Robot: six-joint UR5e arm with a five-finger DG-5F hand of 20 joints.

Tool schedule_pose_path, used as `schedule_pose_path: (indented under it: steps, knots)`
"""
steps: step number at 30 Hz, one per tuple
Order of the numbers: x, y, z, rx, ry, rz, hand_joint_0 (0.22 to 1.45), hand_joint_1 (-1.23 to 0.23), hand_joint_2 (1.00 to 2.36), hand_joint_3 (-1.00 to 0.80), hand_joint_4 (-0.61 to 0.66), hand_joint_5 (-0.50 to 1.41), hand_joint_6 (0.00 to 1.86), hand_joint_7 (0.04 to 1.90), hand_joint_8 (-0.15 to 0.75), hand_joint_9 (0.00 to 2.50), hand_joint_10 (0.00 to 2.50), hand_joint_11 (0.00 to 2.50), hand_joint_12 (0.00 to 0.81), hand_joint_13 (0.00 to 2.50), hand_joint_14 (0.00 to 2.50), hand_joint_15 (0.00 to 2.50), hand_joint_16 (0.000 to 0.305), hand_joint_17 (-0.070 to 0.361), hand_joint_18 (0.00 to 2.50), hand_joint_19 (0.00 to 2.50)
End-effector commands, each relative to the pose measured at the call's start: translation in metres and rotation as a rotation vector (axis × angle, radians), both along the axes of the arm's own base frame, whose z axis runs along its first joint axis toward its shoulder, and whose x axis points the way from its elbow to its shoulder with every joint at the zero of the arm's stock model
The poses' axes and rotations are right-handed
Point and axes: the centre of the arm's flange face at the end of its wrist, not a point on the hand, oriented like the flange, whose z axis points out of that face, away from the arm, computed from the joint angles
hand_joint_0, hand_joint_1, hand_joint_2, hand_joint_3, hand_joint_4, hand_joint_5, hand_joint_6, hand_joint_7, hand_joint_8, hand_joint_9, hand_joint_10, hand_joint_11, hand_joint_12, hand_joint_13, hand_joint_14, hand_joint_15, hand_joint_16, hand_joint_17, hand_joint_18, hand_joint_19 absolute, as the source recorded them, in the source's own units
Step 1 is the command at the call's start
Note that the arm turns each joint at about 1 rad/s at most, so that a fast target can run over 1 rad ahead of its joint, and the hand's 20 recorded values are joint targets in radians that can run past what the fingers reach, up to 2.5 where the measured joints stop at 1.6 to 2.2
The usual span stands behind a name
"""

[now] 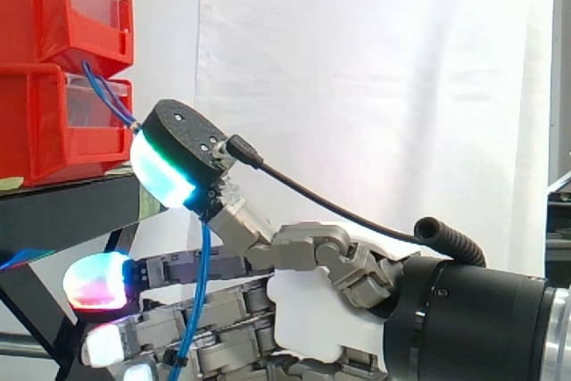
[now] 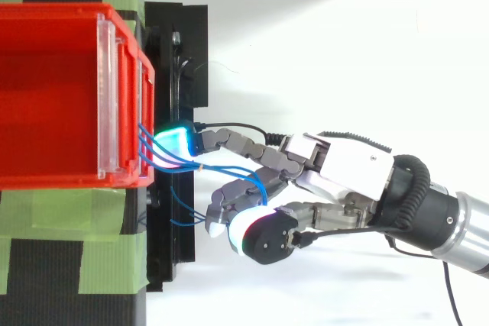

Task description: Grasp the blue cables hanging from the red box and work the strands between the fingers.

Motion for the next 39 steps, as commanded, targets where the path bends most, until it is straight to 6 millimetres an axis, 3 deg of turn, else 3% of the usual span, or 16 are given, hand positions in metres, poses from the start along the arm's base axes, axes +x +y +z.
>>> schedule_pose_path:
  steps: [1,8,13,15,20,26,27,30,35,39]
  knots:
    - [0.000,0.000,-0.001,0.002,0.005,0.002,0.68,-0.47,1.00,-1.00,0.25,-0.27,0.01,0.66,0.414,0.87,0.01,1.14,0.496,1.15,0.01,1.19,0.063,0.142,0.78,0.53]
    - [-0.001,0.000,-0.001,0.013,0.009,0.012,0.68,-0.47,1.00,-1.00,0.25,-0.26,0.01,0.67,0.403,0.95,0.00,1.42,0.483,1.22,0.00,1.37,0.064,0.144,0.83,0.58]
    - [-0.001,0.001,0.001,0.025,0.005,0.014,0.69,-0.47,1.00,-1.00,0.26,-0.25,0.01,0.68,0.382,0.93,0.42,1.52,0.474,1.23,0.16,1.41,0.064,0.144,0.87,0.62]
    - [-0.001,0.000,0.004,0.023,0.003,0.014,0.69,-0.47,1.00,-1.00,0.26,-0.24,0.01,0.68,0.368,0.90,0.81,1.48,0.464,1.20,0.45,1.37,0.065,0.145,0.90,0.66]
    - [-0.004,0.000,0.014,0.016,0.016,0.017,0.69,-0.48,1.00,-1.00,0.27,-0.22,0.01,0.68,0.369,0.84,1.50,1.46,0.452,1.14,1.08,1.25,0.068,0.152,1.06,0.81]
    - [-0.006,-0.001,0.012,0.011,0.039,0.017,0.70,-0.49,1.00,-1.00,0.28,-0.20,0.01,0.69,0.370,0.78,2.46,1.56,0.442,1.07,2.11,1.14,0.067,0.150,1.32,1.24]
    - [-0.006,-0.001,0.012,0.011,0.039,0.017,0.70,-0.49,1.00,-1.00,0.29,-0.19,0.01,0.69,0.376,0.78,2.50,1.62,0.445,1.05,2.41,1.12,0.065,0.145,1.42,1.46]
    - [-0.006,-0.001,0.012,0.011,0.039,0.017,0.70,-0.49,1.00,-1.00,0.30,-0.17,0.01,0.69,0.376,0.78,2.50,1.81,0.445,1.05,2.50,1.18,0.061,0.138,1.51,1.66]
    - [-0.006,-0.001,0.012,0.010,0.040,0.017,0.71,-0.49,1.00,-1.00,0.32,-0.13,0.01,0.72,0.398,0.83,2.50,2.18,0.478,1.12,2.50,1.26,0.065,0.147,1.47,1.30]
    - [-0.007,-0.001,0.012,0.016,0.043,0.020,0.70,-0.49,1.00,-1.00,0.32,-0.10,0.01,0.75,0.427,0.91,2.50,2.42,0.526,1.26,2.50,1.47,0.069,0.156,1.45,0.98]
